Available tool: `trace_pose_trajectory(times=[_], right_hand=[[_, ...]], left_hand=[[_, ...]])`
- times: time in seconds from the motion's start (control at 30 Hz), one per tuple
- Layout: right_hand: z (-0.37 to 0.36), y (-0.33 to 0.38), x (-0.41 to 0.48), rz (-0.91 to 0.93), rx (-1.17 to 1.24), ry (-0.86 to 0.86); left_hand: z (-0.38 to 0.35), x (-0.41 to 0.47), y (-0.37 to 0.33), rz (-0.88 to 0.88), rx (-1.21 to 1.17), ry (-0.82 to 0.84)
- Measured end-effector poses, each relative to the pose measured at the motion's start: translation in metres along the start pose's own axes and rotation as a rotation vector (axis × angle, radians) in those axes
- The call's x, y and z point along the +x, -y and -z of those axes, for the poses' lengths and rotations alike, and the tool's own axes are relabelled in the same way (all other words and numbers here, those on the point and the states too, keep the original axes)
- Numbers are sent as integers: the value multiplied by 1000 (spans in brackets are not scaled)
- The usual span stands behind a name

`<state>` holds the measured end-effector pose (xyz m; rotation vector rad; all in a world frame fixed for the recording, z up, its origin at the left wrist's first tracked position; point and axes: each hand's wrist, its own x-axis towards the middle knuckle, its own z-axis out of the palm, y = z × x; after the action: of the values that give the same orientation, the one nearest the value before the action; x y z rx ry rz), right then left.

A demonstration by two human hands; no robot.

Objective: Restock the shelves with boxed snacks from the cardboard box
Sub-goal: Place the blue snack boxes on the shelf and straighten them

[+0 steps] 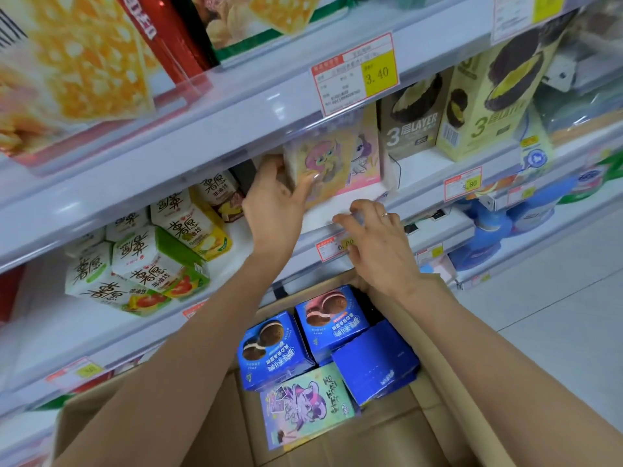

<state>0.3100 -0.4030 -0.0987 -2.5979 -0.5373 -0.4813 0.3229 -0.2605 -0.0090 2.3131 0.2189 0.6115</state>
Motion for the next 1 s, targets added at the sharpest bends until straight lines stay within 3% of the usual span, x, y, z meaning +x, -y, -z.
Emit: trace_pose_trajectory(times=[0.1, 0.27, 0.43, 0.6, 0.73, 0.87, 1.0], right_hand=[[3, -1, 2, 14, -19, 14], [6, -3, 5, -1, 30, 54], [8, -3, 4, 6, 79, 29], [7, -8, 2, 13, 85, 6], [8, -7, 1, 31, 59, 4], [13, 9, -14, -42, 103, -72], [15, 61, -77, -276, 524, -138]], left_hand=[[-23, 11, -4, 4, -37, 52], [-52, 17, -4, -61, 152, 179], [-72, 15, -11, 200, 55, 235], [-73, 15, -11, 212, 28, 308], [-42, -3, -2, 48, 181, 321], [11, -56, 22, -247, 61, 217], [46, -133, 74, -301, 45, 274]])
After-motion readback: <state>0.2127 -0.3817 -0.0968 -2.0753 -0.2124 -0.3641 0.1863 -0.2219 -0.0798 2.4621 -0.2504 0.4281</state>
